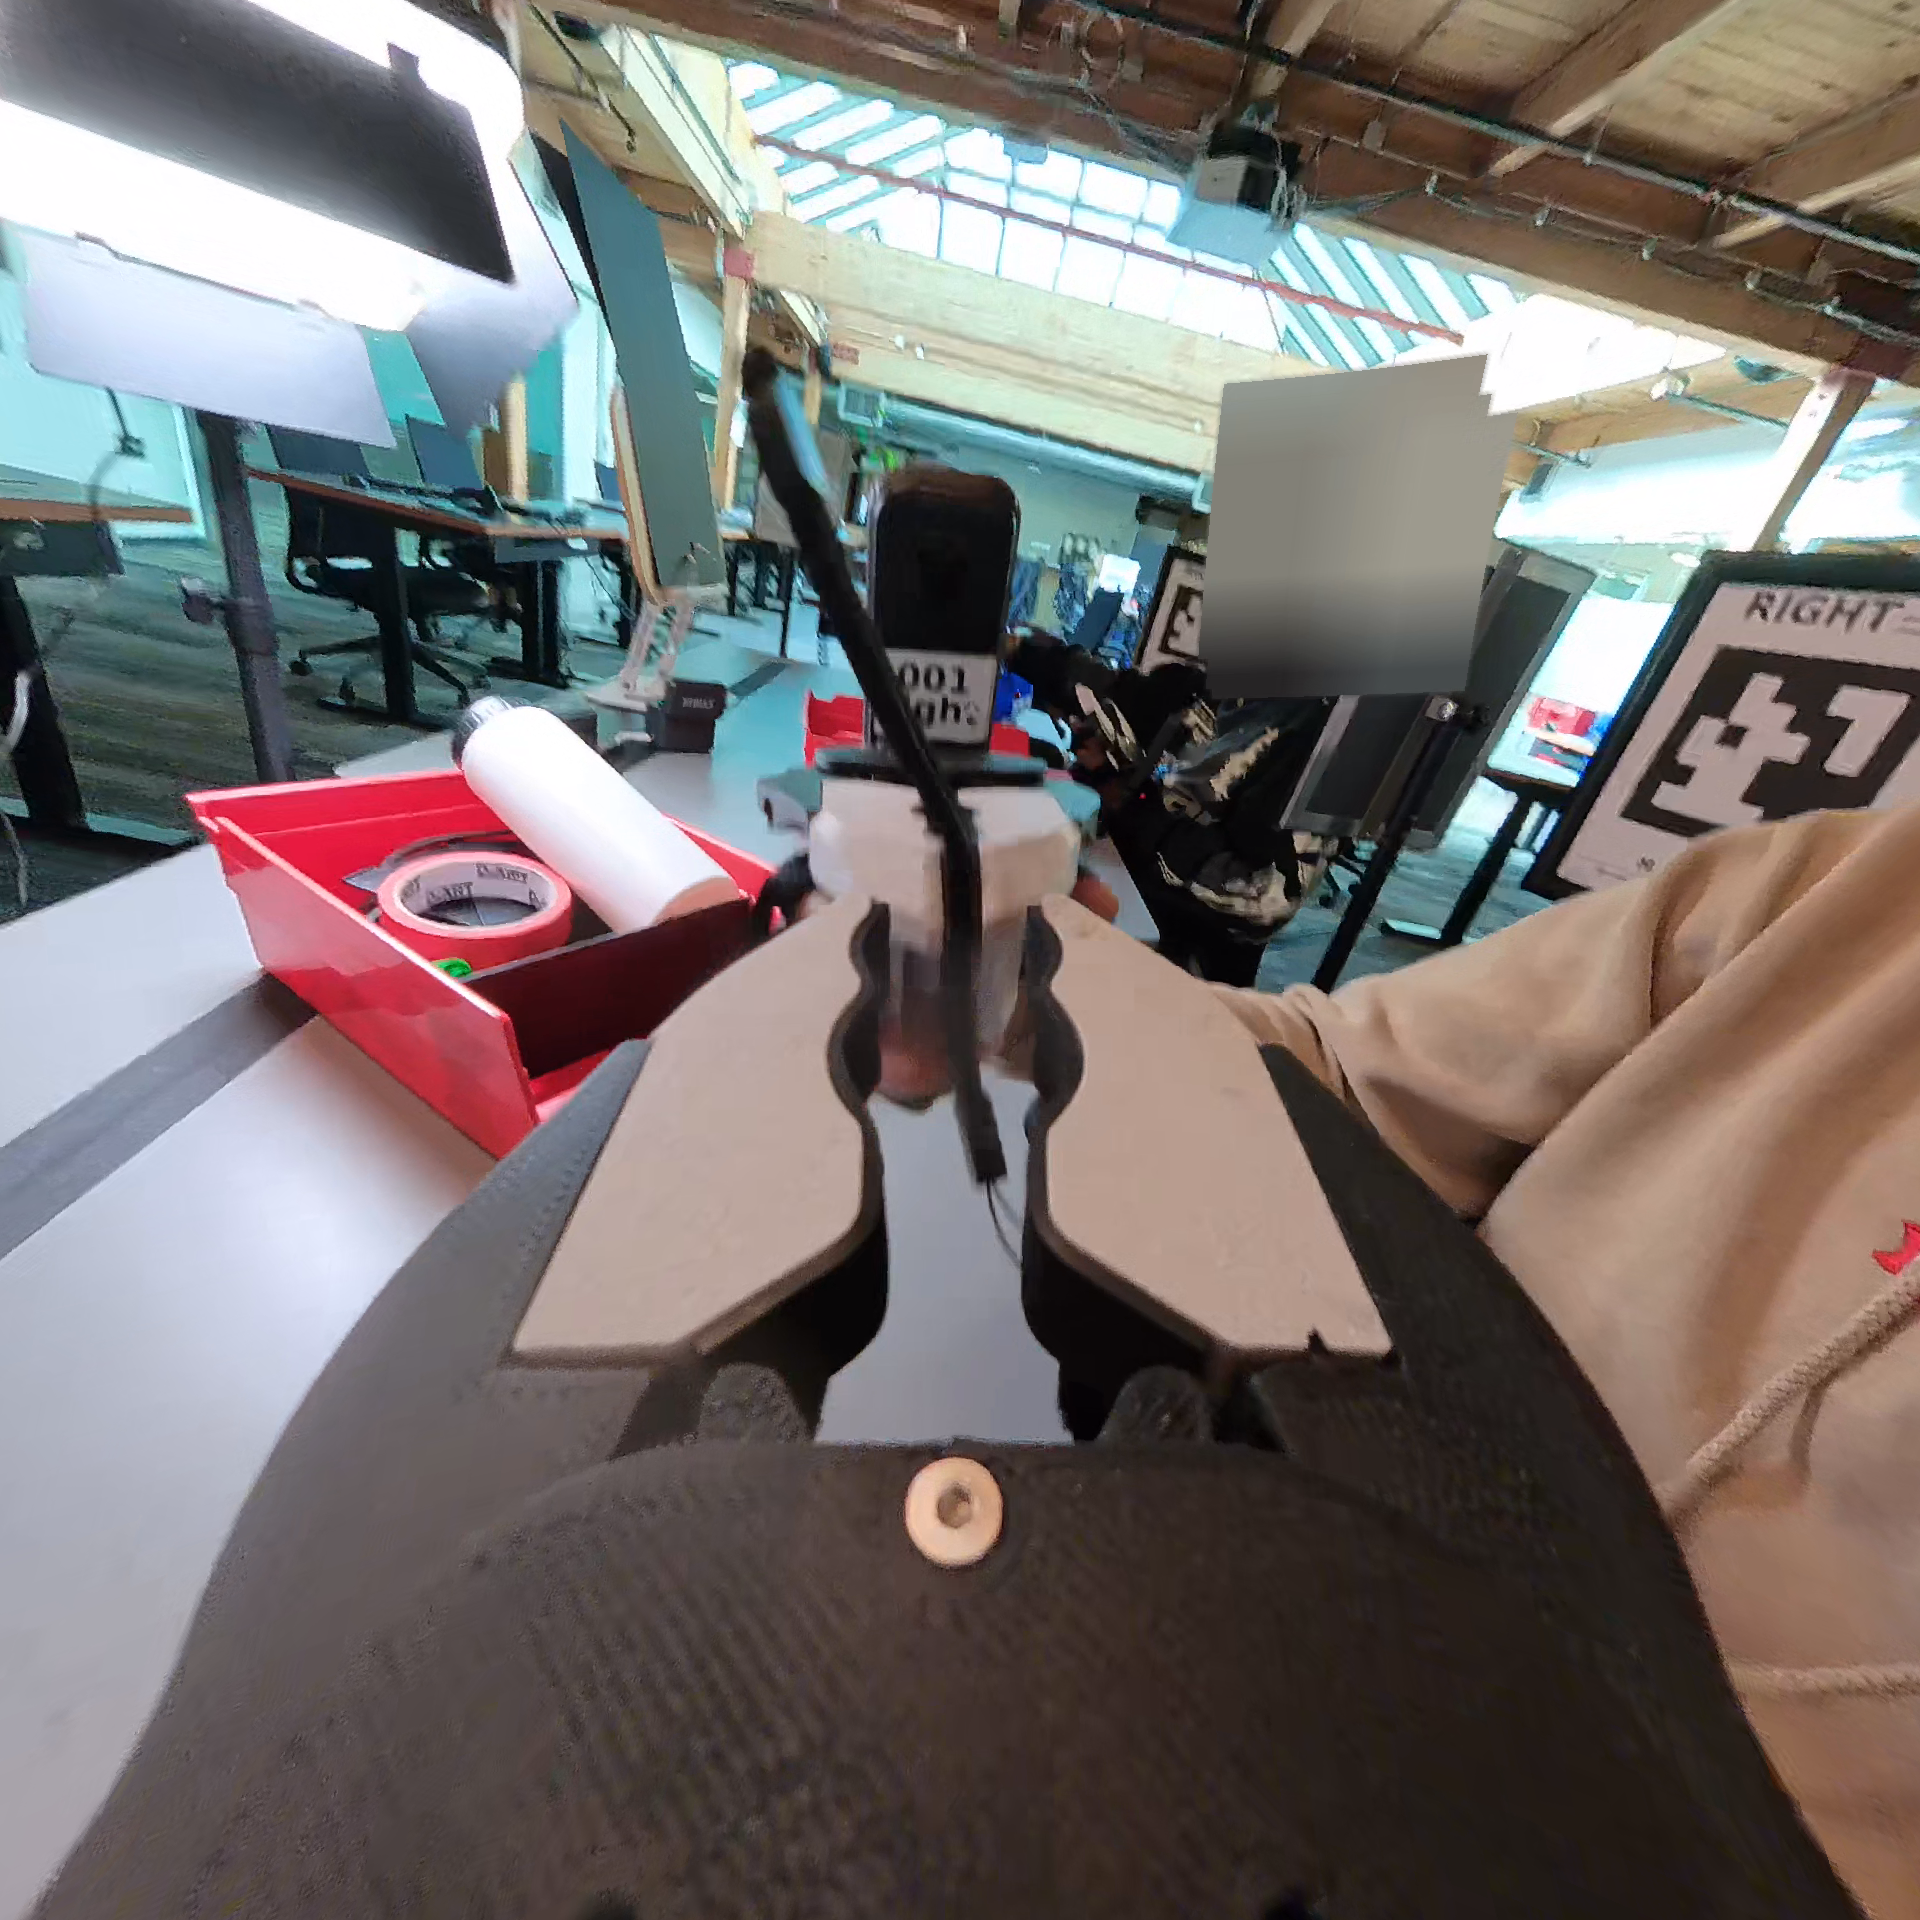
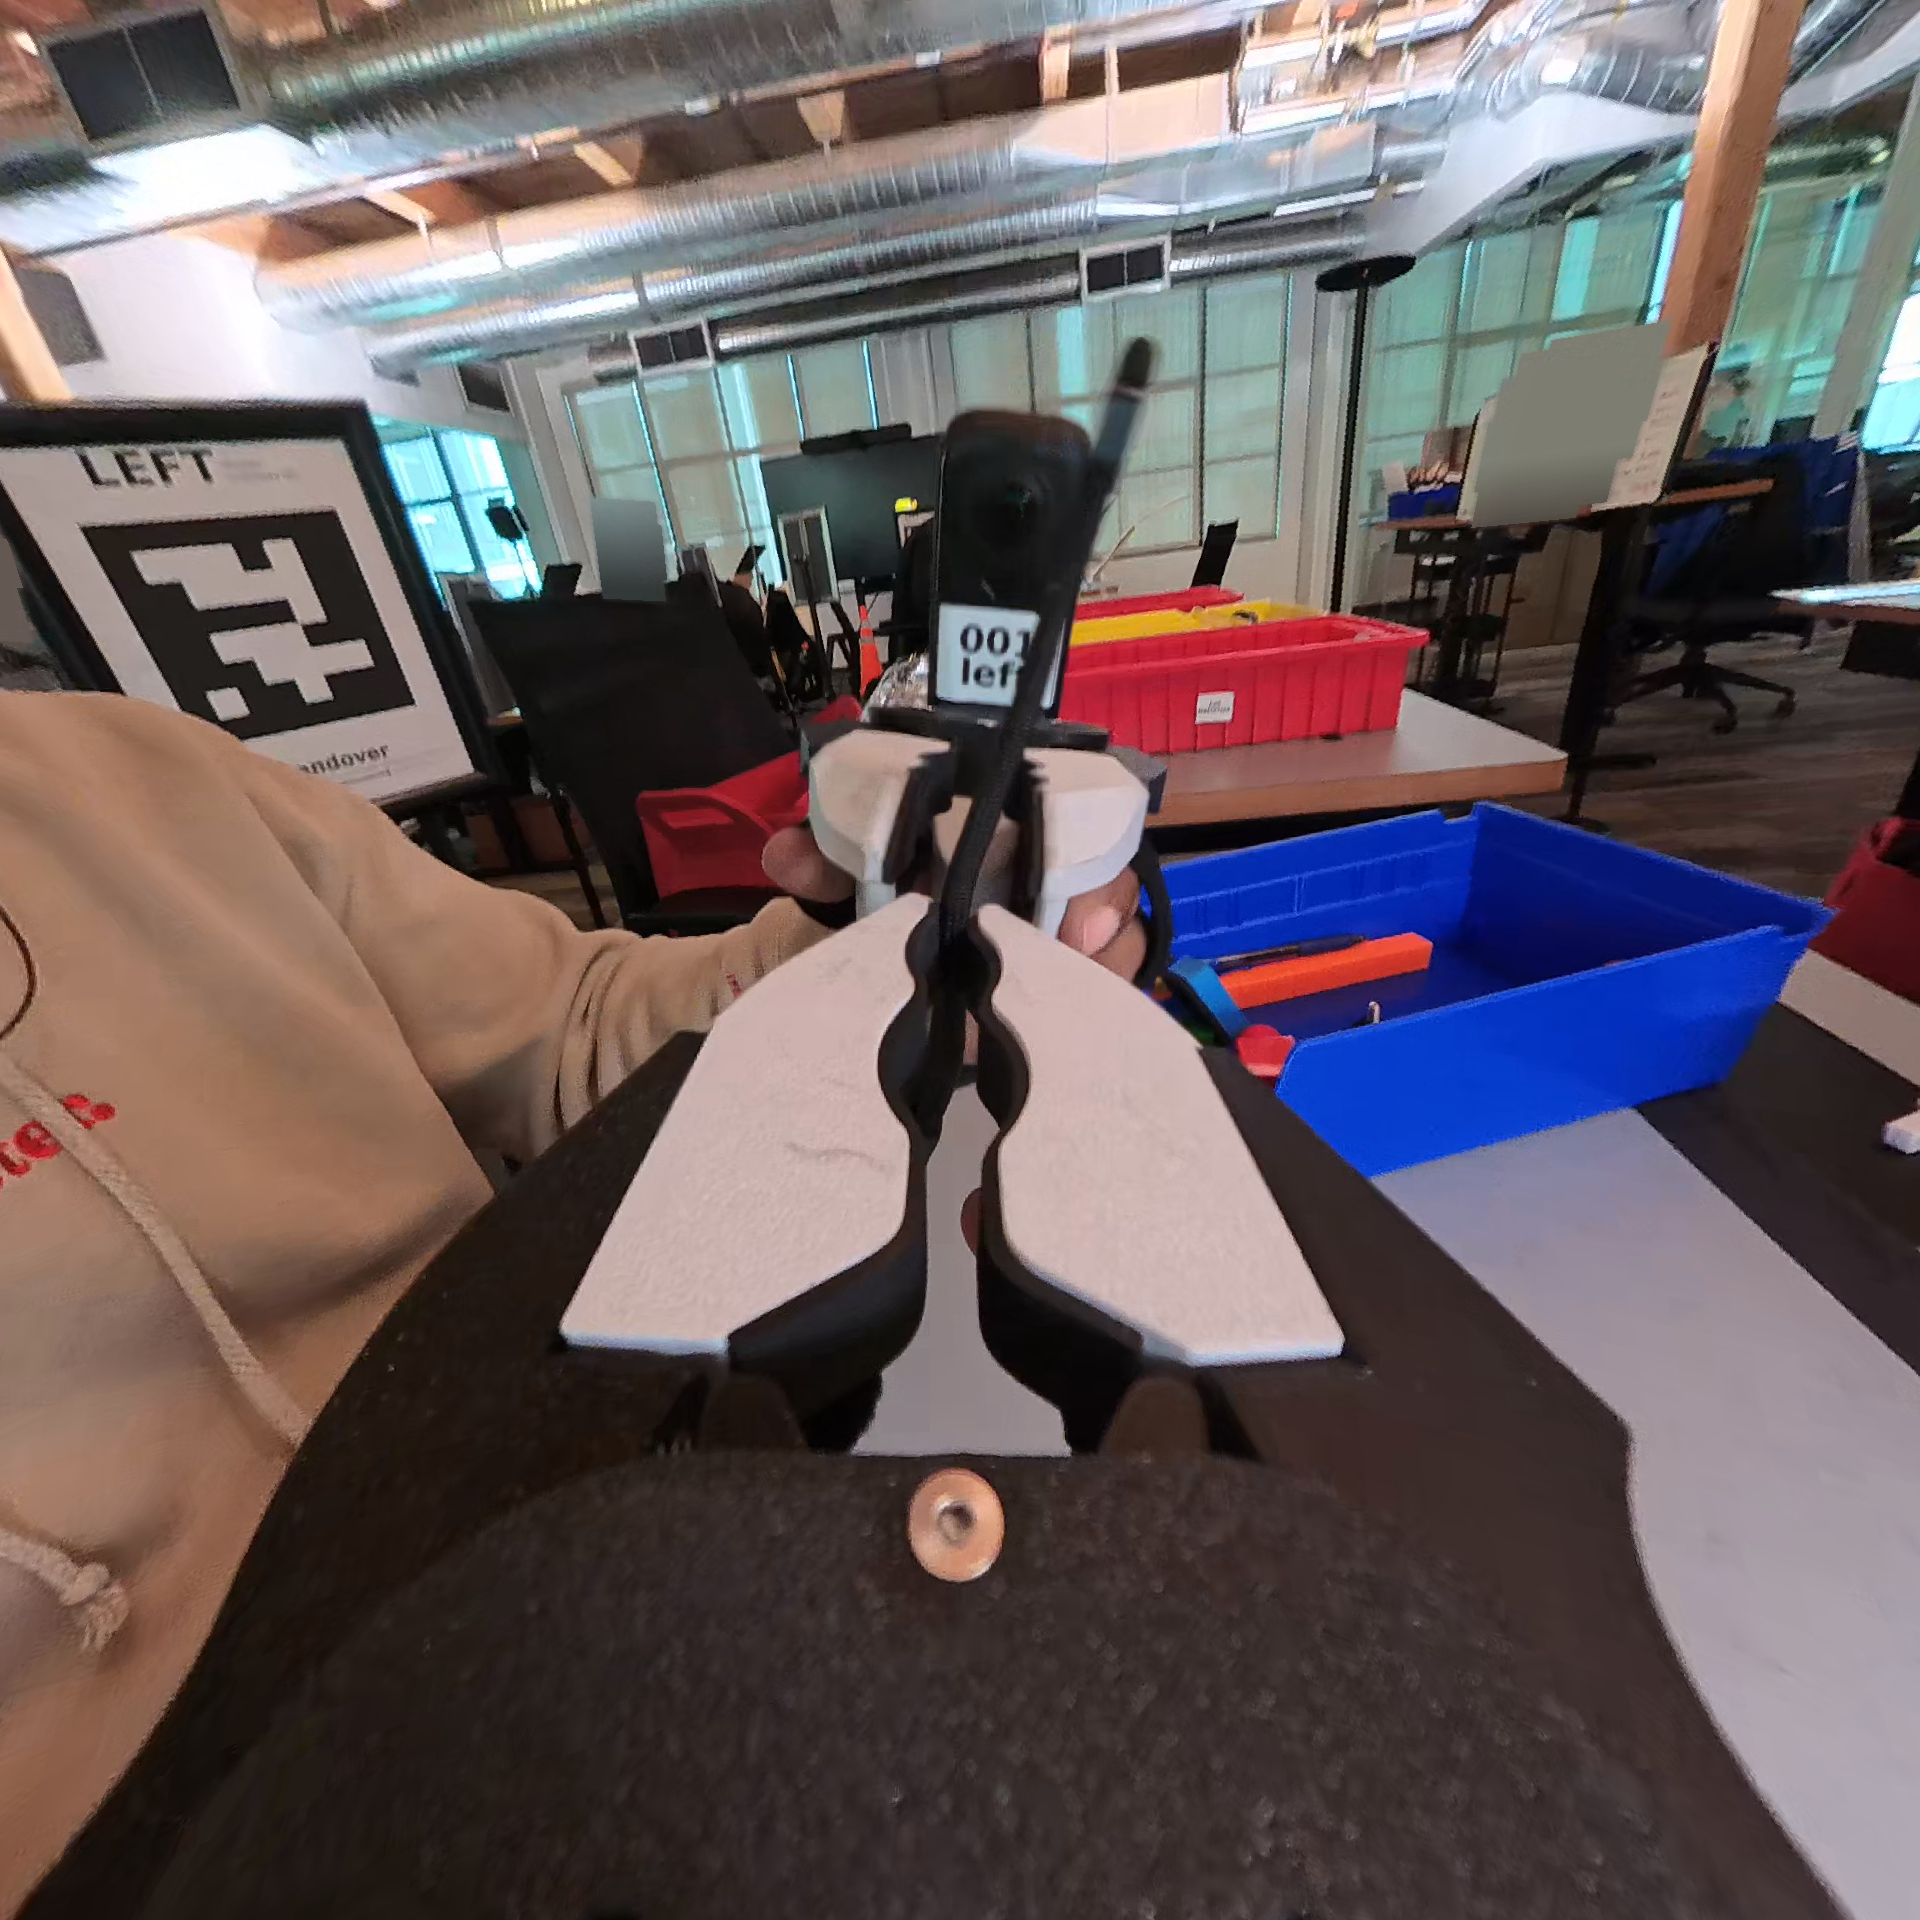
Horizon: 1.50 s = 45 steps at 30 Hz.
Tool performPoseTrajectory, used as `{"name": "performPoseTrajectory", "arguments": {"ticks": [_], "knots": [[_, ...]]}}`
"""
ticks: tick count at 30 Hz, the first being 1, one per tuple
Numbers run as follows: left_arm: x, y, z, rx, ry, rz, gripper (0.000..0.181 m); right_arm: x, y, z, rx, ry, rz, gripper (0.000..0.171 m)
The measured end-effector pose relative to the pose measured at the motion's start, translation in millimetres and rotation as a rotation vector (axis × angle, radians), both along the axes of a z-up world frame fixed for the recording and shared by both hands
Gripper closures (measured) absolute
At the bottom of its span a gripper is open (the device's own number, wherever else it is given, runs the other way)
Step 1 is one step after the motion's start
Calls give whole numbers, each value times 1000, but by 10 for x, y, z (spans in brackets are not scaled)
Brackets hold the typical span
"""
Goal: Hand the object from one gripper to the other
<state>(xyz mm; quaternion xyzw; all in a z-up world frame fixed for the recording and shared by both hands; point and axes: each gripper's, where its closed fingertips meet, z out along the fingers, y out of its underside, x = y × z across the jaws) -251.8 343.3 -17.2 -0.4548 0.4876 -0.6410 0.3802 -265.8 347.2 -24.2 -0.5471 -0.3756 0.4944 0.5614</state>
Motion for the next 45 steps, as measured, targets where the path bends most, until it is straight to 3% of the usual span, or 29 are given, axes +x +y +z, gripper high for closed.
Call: {"name": "performPoseTrajectory", "arguments": {"ticks": [4,6,10,13,19,23,26,28,31,34,36,39,45], "knots": [[55,-91,-179,32,83,-59,163,65,-11,104,6,48,-9,168],[120,-123,-240,49,105,-52,177,8,-23,58,12,21,-4,168],[133,-89,-228,60,104,-24,177,-20,-7,52,16,6,-25,168],[63,13,-72,39,29,28,178,121,38,187,17,82,-67,152],[26,28,20,61,-27,55,178,-19,61,-105,-29,-39,-22,153],[68,-19,3,95,-23,66,178,-151,6,-97,1,-27,-1,164],[-2,-12,57,81,-43,51,159,-47,13,-9,15,0,-20,165],[-24,-37,-1,74,1,6,156,32,17,66,10,33,-27,165],[-2,-21,-62,87,31,14,163,56,16,76,18,30,-35,165],[30,-1,-150,90,88,21,159,52,-10,135,17,73,-17,164],[48,-34,-160,85,89,5,172,39,5,125,17,60,-32,165],[82,-46,-180,105,103,18,173,14,34,87,39,15,-71,165],[10,103,29,52,-25,88,174,136,90,177,-6,81,-95,153]]}}
